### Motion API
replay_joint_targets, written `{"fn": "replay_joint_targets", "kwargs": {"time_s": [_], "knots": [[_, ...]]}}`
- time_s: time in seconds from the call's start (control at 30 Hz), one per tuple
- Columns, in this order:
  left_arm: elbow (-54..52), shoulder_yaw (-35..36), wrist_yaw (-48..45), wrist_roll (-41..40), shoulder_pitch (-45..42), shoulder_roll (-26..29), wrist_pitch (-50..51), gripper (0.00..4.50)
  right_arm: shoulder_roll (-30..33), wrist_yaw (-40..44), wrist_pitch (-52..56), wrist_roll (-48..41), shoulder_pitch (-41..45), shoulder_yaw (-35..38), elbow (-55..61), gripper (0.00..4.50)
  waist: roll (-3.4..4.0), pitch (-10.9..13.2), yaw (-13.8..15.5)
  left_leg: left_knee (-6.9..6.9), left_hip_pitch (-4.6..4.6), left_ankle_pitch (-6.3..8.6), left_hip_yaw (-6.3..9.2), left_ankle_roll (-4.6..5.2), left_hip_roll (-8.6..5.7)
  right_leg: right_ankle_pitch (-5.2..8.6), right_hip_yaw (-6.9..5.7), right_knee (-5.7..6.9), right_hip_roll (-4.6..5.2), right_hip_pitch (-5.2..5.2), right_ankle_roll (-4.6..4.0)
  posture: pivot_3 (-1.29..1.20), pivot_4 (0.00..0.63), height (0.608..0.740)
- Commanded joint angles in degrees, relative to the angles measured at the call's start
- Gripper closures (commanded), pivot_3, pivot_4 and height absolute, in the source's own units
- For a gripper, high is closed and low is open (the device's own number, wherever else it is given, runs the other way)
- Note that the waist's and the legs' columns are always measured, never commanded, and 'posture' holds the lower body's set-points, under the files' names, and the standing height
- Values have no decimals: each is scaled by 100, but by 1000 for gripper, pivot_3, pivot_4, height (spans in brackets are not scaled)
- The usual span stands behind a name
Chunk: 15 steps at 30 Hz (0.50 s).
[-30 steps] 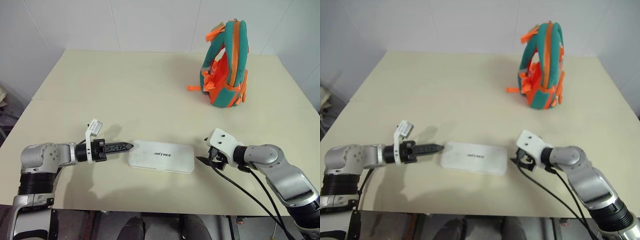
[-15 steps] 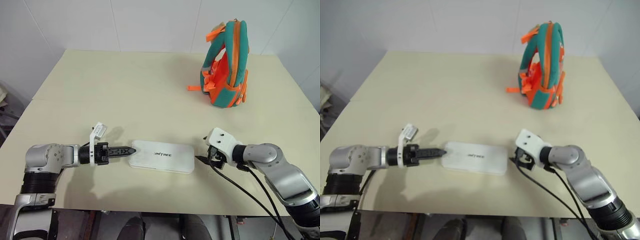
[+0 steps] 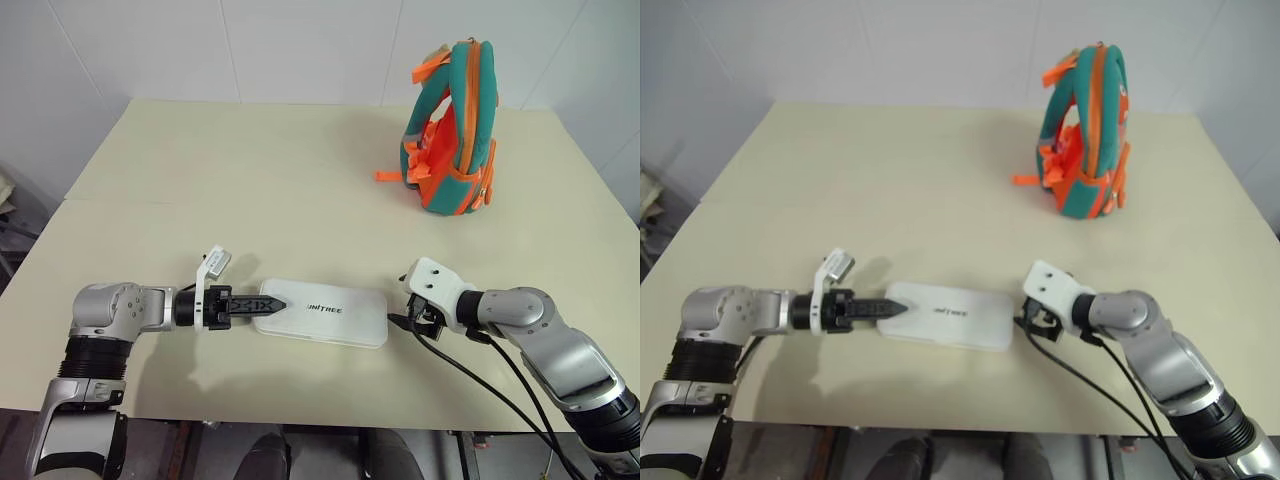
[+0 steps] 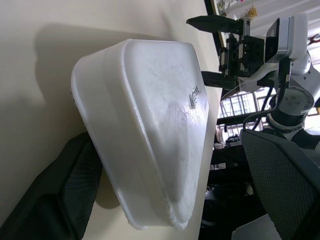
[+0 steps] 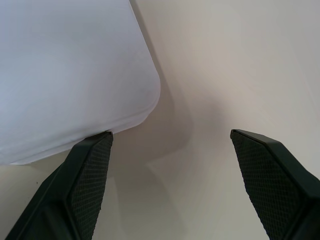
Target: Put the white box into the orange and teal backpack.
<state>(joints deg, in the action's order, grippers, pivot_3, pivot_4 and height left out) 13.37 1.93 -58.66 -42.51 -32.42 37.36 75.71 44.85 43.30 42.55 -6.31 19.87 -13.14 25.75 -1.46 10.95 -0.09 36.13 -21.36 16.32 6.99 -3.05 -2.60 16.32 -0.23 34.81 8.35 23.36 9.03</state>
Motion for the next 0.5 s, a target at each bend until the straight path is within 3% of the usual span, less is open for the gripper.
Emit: {"fn": "replay_joint_targets", "kwargs": {"time_s": [0.03, 0.2, 0.5], "knots": [[9, -7, -150, -56, -75, -5, -88, 30, -21, 1, -59, 22, 44, 38, 140, 0, 0, 0, -3, 0, 0, 0, 0, 0, 0, 0, 0, 0, 0, 0, 0, 0, 150, 740], [44, -257, -559, 4, -122, 97, -337, 30, -5, 37, -103, 39, 44, 57, 85, 0, 0, 0, 0, 0, 0, 0, 0, 0, 0, 0, 0, 1, 0, 0, 0, 0, 150, 740], [1057, -911, -1263, 587, -743, 95, -929, 30, -9, 71, -127, 31, 25, 110, 95, 0, 0, 0, -8, 0, -1, 0, -3, 0, 0, 0, 0, 0, -1, 0, 0, 0, 150, 740]]}}
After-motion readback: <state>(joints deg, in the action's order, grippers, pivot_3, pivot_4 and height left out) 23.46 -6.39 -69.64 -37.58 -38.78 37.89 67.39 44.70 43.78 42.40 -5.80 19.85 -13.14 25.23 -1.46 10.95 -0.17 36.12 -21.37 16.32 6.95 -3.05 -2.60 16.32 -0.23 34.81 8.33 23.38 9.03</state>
